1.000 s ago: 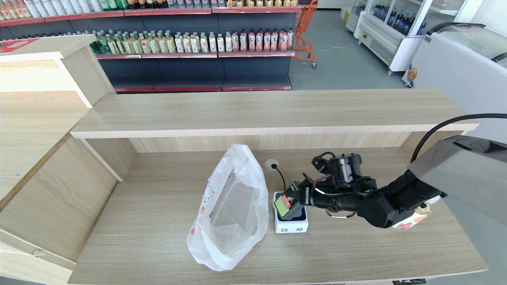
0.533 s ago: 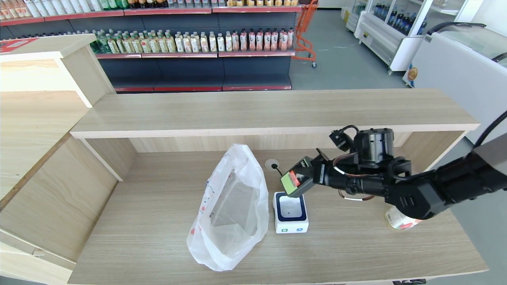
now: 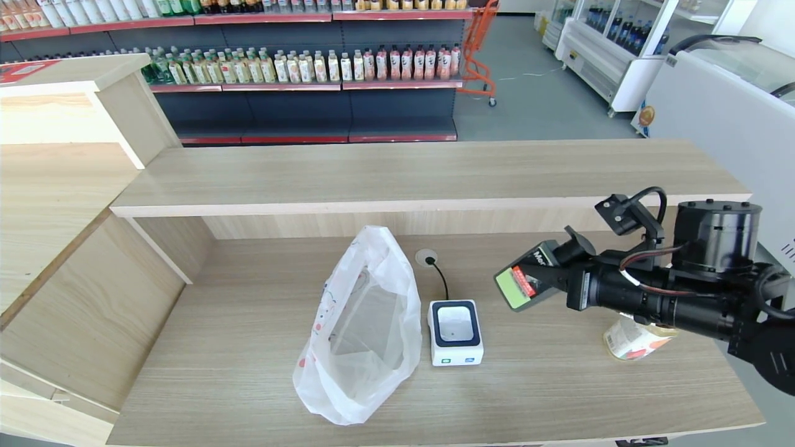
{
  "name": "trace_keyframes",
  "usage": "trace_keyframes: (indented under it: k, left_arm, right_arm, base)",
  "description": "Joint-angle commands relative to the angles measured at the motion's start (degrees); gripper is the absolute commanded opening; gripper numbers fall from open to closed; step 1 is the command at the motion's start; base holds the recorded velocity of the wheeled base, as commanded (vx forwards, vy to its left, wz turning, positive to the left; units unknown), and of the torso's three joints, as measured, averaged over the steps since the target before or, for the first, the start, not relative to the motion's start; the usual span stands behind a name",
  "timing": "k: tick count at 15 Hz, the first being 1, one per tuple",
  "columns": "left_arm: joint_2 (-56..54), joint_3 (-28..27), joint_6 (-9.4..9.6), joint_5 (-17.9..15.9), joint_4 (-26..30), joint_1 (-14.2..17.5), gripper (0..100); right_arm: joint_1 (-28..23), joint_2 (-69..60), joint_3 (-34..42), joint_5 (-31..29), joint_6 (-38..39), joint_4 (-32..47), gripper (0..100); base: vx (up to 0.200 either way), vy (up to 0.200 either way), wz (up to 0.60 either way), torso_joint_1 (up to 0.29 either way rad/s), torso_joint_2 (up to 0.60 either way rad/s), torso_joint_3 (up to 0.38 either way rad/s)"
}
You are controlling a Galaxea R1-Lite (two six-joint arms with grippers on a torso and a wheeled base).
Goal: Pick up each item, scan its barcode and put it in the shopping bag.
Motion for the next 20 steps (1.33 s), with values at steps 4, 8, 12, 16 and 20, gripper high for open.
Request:
trace_keyframes:
  k: [4,8,12,16,20]
  left_arm:
    - [0.0,0.0,-0.19,0.0,0.0,0.0,100]
    - [0.0,0.0,-0.02,0.0,0.1,0.0,100]
    - [0.0,0.0,-0.02,0.0,0.1,0.0,100]
    - [0.0,0.0,-0.02,0.0,0.1,0.0,100]
    - [0.0,0.0,-0.02,0.0,0.1,0.0,100]
  right_arm:
    - [-0.1,-2.9,0.7,0.1,2.5,-0.1,0]
    - [-0.3,-2.4,0.8,0.1,7.7,0.7,0]
    - [-0.4,-1.1,0.8,0.4,8.4,0.9,0]
    - [0.3,-0.4,0.4,0.4,12.7,1.0,0]
    - [2.3,-0.4,0.6,0.4,18.5,1.0,0]
  base:
    - [-0.050,0.000,0.00,0.002,0.00,-0.001]
    - [-0.150,0.000,0.00,-0.003,0.01,0.001]
    - [0.000,0.000,0.00,0.000,0.00,0.000]
    - [0.000,0.150,0.00,0.010,0.00,0.003]
    - [0.000,0.200,0.00,0.008,0.00,0.004]
